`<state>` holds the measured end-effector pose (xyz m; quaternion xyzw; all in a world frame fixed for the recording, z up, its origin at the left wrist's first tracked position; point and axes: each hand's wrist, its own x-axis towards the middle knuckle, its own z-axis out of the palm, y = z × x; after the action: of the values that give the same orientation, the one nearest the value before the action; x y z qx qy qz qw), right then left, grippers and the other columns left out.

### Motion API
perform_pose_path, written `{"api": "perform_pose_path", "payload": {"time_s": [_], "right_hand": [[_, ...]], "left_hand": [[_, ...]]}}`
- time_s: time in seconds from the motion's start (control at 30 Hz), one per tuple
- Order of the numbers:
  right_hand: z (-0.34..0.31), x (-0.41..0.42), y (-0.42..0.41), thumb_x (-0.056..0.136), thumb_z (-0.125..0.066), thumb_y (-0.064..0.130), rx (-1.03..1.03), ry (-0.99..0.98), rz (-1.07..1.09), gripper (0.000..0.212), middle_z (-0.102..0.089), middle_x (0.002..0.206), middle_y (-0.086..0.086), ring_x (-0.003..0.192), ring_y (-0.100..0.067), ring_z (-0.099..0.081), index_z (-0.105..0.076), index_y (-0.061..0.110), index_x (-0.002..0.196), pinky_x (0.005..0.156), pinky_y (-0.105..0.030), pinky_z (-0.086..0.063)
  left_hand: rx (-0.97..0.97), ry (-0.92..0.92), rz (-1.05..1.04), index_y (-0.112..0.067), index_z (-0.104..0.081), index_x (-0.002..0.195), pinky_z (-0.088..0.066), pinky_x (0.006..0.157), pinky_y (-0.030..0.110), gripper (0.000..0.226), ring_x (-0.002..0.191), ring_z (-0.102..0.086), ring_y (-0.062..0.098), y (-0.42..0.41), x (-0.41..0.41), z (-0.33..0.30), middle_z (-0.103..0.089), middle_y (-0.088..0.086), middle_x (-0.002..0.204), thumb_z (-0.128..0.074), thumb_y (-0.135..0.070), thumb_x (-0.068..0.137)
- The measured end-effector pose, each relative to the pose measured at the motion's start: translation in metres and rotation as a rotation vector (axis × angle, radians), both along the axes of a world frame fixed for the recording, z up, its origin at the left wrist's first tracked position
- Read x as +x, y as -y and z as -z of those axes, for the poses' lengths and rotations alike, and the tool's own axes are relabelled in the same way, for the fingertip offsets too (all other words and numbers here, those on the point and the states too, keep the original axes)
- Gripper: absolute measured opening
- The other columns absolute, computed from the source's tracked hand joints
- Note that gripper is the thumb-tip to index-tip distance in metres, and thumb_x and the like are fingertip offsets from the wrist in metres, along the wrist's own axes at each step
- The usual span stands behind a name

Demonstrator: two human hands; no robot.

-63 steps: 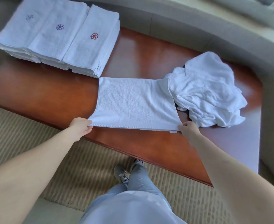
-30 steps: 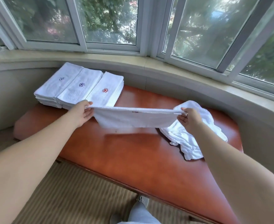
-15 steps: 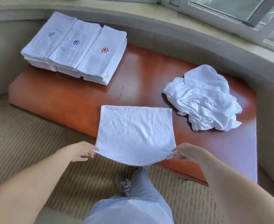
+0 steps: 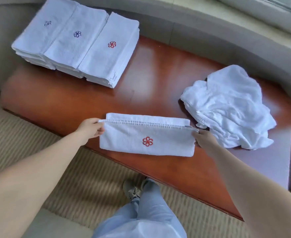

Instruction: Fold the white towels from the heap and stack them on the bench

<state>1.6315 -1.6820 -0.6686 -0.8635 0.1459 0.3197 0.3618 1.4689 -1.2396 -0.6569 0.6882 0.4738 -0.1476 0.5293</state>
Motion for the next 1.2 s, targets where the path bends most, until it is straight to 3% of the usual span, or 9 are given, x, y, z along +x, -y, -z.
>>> {"api": "perform_pose_path", "payload": {"time_s": [0.27,0.43,0.5,0.63,0.7,0.83,0.9,1.03,1.2], "right_hand": [[0.022,0.048,-0.017,0.093,-0.058,0.031,-0.078,0.005,-0.02,0.026,-0.061,0.064,-0.004,0.038,-0.002,-0.054,-0.061,0.013,0.075,0.04,-0.015,-0.038],[0.049,0.062,-0.035,0.097,-0.054,0.026,-0.017,0.0,0.01,0.023,-0.067,0.076,-0.005,0.066,-0.02,-0.064,-0.059,0.015,0.077,0.068,-0.034,-0.05],[0.056,0.057,-0.041,0.097,-0.053,0.023,-0.015,0.017,0.04,0.007,-0.065,0.084,-0.002,0.072,-0.023,-0.067,-0.058,0.019,0.096,0.068,-0.037,-0.05],[0.059,0.025,-0.055,0.094,-0.058,0.026,-0.051,0.23,-0.149,0.048,-0.059,0.109,0.013,0.092,-0.013,-0.064,-0.041,0.038,0.137,0.063,-0.03,-0.047],[0.063,0.006,-0.075,0.095,-0.061,0.025,0.001,0.334,-0.295,0.062,-0.046,0.136,0.014,0.113,-0.006,-0.055,-0.033,0.043,0.147,0.08,-0.028,-0.05],[0.089,-0.025,-0.117,0.099,-0.059,0.034,-0.124,0.478,-0.679,0.059,-0.037,0.159,-0.001,0.148,-0.025,-0.032,-0.039,0.028,0.154,0.118,-0.046,-0.034],[0.105,-0.039,-0.127,0.101,-0.056,0.041,-0.194,0.571,-0.753,0.056,-0.035,0.163,-0.006,0.153,-0.032,-0.025,-0.044,0.026,0.154,0.123,-0.05,-0.024],[0.141,-0.051,-0.128,0.104,-0.048,0.048,-0.287,0.757,-0.722,0.054,-0.034,0.165,-0.006,0.155,-0.031,-0.024,-0.045,0.028,0.155,0.125,-0.05,-0.021],[0.139,-0.046,-0.112,0.103,-0.05,0.043,-0.253,0.776,-0.768,0.056,-0.032,0.166,-0.003,0.155,-0.027,-0.024,-0.043,0.027,0.156,0.124,-0.049,-0.023]], "left_hand": [[0.038,-0.015,-0.075,-0.009,-0.057,0.137,-0.055,0.073,0.028,0.038,0.084,-0.073,0.016,-0.013,0.052,0.035,-0.076,0.005,0.091,-0.06,-0.018,0.1],[0.078,-0.064,-0.114,-0.011,-0.046,0.148,-0.057,0.085,0.034,0.046,0.089,-0.072,0.016,-0.012,0.068,0.059,-0.076,0.002,0.092,-0.054,-0.018,0.103],[0.175,-0.068,-0.085,-0.016,-0.048,0.144,-0.057,0.083,0.038,0.041,0.086,-0.072,0.018,-0.004,0.068,0.065,-0.074,0.002,0.099,-0.051,-0.021,0.103],[0.404,0.01,0.347,-0.029,-0.042,0.147,-0.052,0.093,0.044,0.047,0.115,-0.059,0.022,0.035,0.062,0.07,-0.061,-0.005,0.126,-0.052,-0.038,0.102],[0.426,0.109,0.591,-0.028,-0.04,0.151,-0.045,0.108,0.044,0.051,0.137,-0.043,0.02,0.066,0.064,0.077,-0.049,-0.004,0.146,-0.053,-0.038,0.103],[0.614,0.152,1.006,-0.027,-0.035,0.157,-0.02,0.126,0.045,0.056,0.156,-0.014,0.023,0.107,0.065,0.104,-0.024,-0.001,0.167,-0.047,-0.045,0.105],[0.745,0.183,1.041,-0.026,-0.037,0.158,-0.013,0.127,0.048,0.057,0.157,-0.013,0.026,0.113,0.06,0.122,-0.022,0.0,0.169,-0.045,-0.047,0.105],[1.008,0.387,0.996,-0.028,-0.037,0.158,-0.021,0.125,0.052,0.056,0.156,-0.021,0.025,0.11,0.044,0.165,-0.026,0.001,0.168,-0.042,-0.049,0.107],[1.014,0.365,1.037,-0.031,-0.025,0.162,-0.017,0.126,0.053,0.061,0.158,-0.012,0.023,0.103,0.039,0.167,-0.016,0.0,0.171,-0.039,-0.051,0.107]]}}
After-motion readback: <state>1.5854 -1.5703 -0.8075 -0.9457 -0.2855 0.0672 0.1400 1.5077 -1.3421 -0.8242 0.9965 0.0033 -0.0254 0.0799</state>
